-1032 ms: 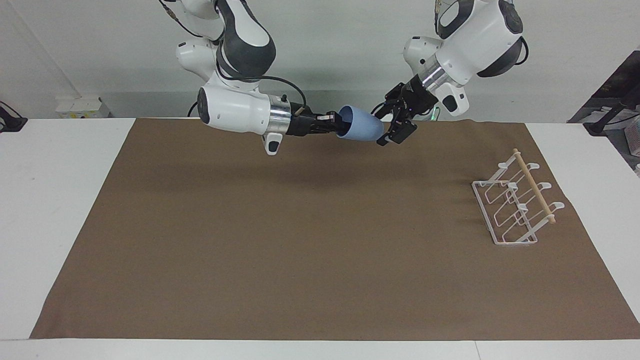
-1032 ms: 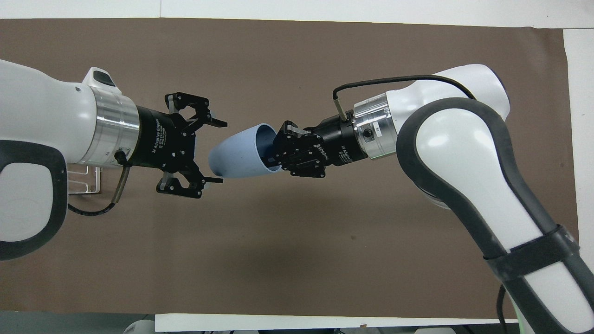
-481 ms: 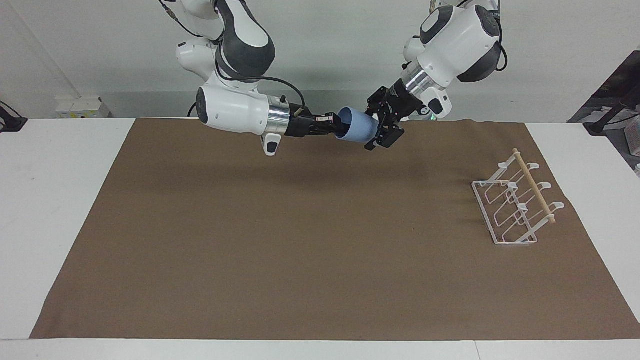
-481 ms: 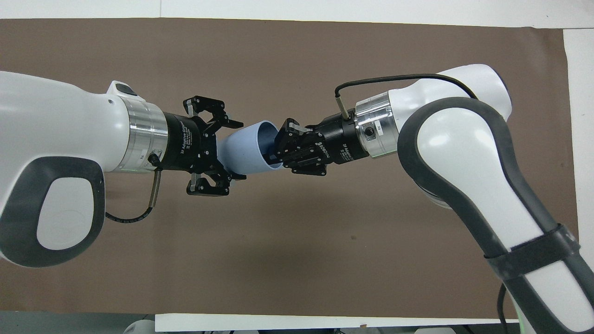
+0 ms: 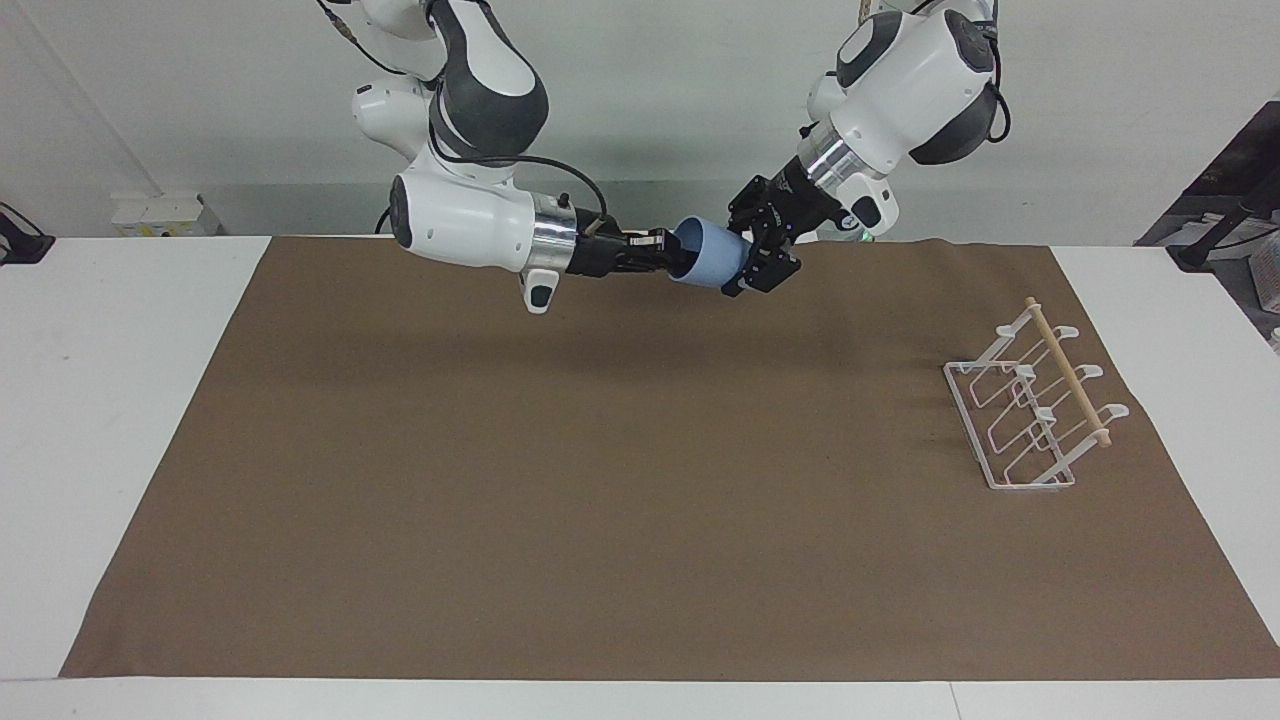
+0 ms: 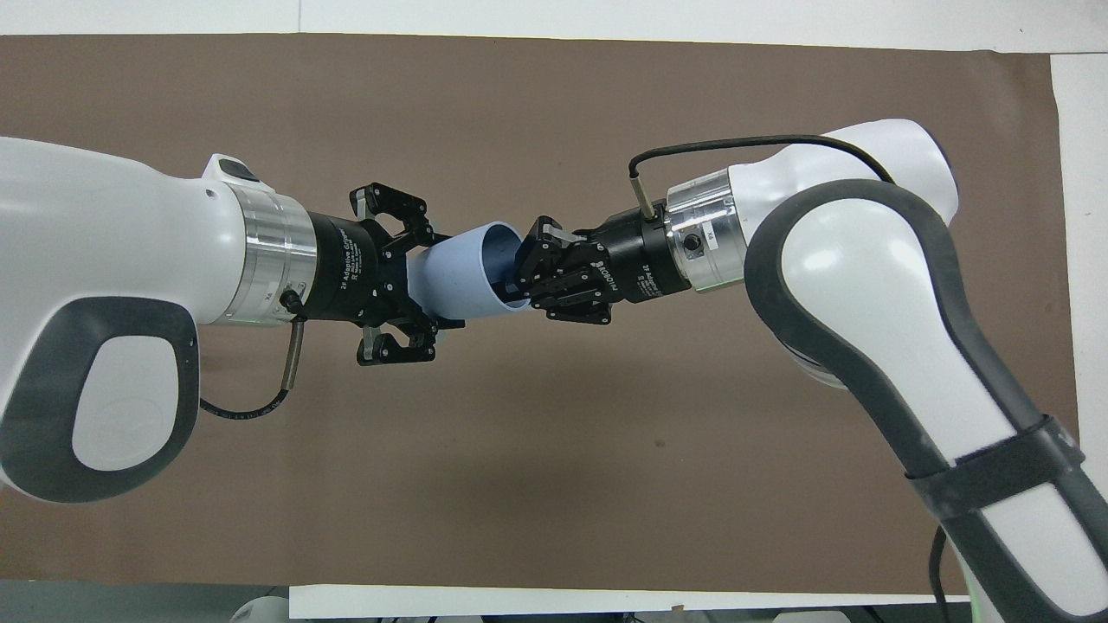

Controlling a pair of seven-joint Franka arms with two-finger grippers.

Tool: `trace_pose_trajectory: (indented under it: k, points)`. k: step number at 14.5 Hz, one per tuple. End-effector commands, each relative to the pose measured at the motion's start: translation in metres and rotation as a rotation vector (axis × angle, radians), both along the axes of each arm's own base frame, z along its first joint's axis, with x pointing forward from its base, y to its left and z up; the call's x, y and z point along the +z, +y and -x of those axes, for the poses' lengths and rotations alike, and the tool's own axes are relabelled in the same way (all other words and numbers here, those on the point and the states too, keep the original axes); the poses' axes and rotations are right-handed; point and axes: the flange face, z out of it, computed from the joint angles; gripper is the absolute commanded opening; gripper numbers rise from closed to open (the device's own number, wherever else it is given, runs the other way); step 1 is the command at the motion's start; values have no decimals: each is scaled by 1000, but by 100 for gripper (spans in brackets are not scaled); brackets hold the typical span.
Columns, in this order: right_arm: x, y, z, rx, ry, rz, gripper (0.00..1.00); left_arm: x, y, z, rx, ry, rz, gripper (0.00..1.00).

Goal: Hang cup on cup holder
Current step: 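Open the right gripper and withdraw while the left gripper pulls the cup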

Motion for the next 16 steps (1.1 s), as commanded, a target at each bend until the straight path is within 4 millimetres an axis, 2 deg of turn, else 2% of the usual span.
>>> trace_pose_trajectory:
  k: [1, 2, 4, 5, 8, 9, 10, 11, 13, 16]
  points:
    - [5, 2, 5, 5, 3, -15, 47, 0, 0, 4, 36, 7, 17, 52]
    - [5, 2, 5, 4, 3, -7, 97, 0, 1, 3, 40, 9, 17, 51]
    - [14, -11, 3, -4, -21, 9, 99, 0, 1, 3, 42, 11, 16, 49]
    - [25, -30, 0, -7, -72, 63, 99, -1, 1, 3, 41, 12, 16, 45]
    - [51, -93, -7, -2, -244, 321, 99, -1, 6, 0, 48, 17, 10, 45]
    - [52, -110, -8, 8, -274, 407, 99, -3, 10, -1, 50, 20, -1, 45]
    - [51, -126, -8, 16, -292, 486, 99, -5, 17, -4, 51, 24, -22, 45]
    - [50, -150, -11, 21, -317, 583, 99, -9, 31, -9, 51, 12, -87, 45]
    - [53, -183, -17, 28, -346, 710, 99, -19, 50, -13, 37, -12, -236, 45]
    - [62, -246, -23, 23, -386, 886, 99, -28, 98, -27, 49, -58, -506, 44]
